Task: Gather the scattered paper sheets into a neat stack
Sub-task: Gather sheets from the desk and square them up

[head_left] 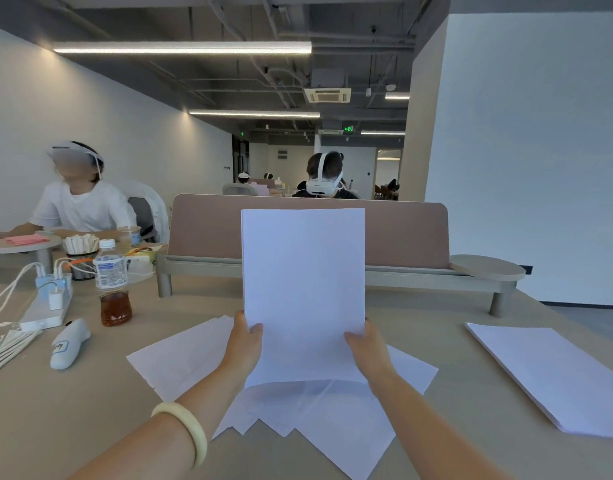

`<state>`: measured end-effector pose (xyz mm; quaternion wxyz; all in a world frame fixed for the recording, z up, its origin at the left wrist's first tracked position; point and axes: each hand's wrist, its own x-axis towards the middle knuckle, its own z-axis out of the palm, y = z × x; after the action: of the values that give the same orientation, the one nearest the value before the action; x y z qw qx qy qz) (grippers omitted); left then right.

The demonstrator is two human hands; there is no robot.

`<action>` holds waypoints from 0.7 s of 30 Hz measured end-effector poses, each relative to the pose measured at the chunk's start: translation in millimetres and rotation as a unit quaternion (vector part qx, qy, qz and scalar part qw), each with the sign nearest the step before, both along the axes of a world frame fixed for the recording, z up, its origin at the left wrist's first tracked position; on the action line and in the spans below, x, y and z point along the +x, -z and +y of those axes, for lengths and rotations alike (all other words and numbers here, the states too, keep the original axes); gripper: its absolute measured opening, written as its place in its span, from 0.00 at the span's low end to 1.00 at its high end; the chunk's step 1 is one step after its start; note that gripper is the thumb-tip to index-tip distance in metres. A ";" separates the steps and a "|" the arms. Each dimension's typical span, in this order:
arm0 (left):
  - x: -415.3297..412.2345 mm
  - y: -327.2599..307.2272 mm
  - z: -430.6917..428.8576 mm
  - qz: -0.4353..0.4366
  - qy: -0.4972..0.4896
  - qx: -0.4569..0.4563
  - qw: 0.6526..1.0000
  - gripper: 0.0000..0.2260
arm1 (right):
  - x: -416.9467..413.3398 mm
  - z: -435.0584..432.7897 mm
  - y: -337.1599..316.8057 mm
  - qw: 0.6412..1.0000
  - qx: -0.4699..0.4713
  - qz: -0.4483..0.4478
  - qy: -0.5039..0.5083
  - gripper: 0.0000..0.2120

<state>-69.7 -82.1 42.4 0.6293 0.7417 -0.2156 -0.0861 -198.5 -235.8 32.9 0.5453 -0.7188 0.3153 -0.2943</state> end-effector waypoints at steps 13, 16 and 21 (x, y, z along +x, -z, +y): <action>-76.4 -0.2 -112.2 -0.027 0.113 0.029 0.993 0.08 | -109.3 -84.6 -9.8 0.991 -0.010 0.010 0.132 0.10; -101.2 3.3 -146.4 -0.036 0.148 0.041 0.987 0.07 | -144.5 -107.5 -8.7 0.985 -0.010 0.023 0.171 0.07; -139.9 9.3 -202.7 -0.036 0.193 0.063 0.979 0.08 | -200.9 -144.5 -3.0 0.972 -0.014 0.044 0.231 0.06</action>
<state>-209.7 -284.8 33.1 0.5450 0.7266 -0.3715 -0.1924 -399.3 -380.2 35.9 0.4379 -0.6466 0.4921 -0.3846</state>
